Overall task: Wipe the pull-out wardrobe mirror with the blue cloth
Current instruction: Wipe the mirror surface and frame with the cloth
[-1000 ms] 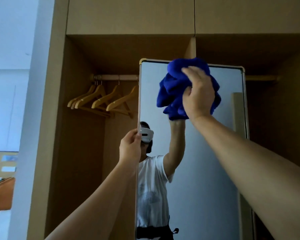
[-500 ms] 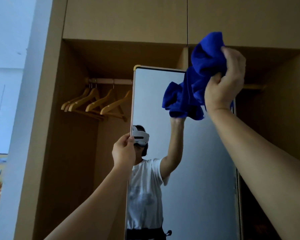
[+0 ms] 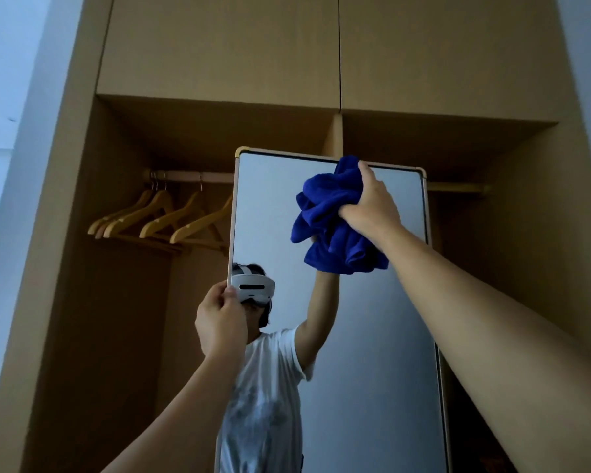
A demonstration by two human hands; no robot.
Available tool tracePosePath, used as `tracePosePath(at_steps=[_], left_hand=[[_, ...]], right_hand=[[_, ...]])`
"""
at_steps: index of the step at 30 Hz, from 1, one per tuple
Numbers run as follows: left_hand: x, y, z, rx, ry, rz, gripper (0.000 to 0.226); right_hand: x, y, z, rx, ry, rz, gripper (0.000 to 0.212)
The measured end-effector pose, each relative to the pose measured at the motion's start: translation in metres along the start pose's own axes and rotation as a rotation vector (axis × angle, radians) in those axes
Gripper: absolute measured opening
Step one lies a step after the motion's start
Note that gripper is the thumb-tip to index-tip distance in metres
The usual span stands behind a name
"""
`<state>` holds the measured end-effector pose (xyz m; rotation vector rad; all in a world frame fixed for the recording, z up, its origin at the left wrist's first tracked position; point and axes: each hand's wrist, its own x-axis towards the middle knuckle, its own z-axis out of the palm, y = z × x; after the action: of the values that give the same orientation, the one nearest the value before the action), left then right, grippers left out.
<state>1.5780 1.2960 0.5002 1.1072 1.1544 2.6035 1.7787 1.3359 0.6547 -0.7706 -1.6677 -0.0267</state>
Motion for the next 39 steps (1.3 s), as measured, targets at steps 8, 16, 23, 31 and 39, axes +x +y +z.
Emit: tracePosePath(at_steps=[8, 16, 23, 31, 39], left_hand=[[0.004, -0.003, -0.008, 0.079, -0.034, -0.03, 0.026], [0.003, 0.006, -0.017, 0.156, -0.09, 0.027, 0.028], [0.001, 0.003, -0.012, 0.148, -0.08, 0.026, 0.03], [-0.002, 0.004, -0.009, 0.173, -0.034, 0.043, 0.032], [-0.006, 0.004, -0.004, 0.12, -0.033, 0.053, 0.033]], right_hand=[[0.046, -0.023, -0.006, 0.019, 0.357, -0.171, 0.064], [0.064, -0.035, 0.013, 0.087, 0.561, -0.215, 0.067], [0.084, -0.046, 0.009, 0.043, 0.477, -0.198, 0.058], [0.094, -0.041, -0.029, 0.294, -0.118, 0.232, 0.076], [0.106, -0.083, 0.001, 0.493, -0.203, 0.189, 0.04]])
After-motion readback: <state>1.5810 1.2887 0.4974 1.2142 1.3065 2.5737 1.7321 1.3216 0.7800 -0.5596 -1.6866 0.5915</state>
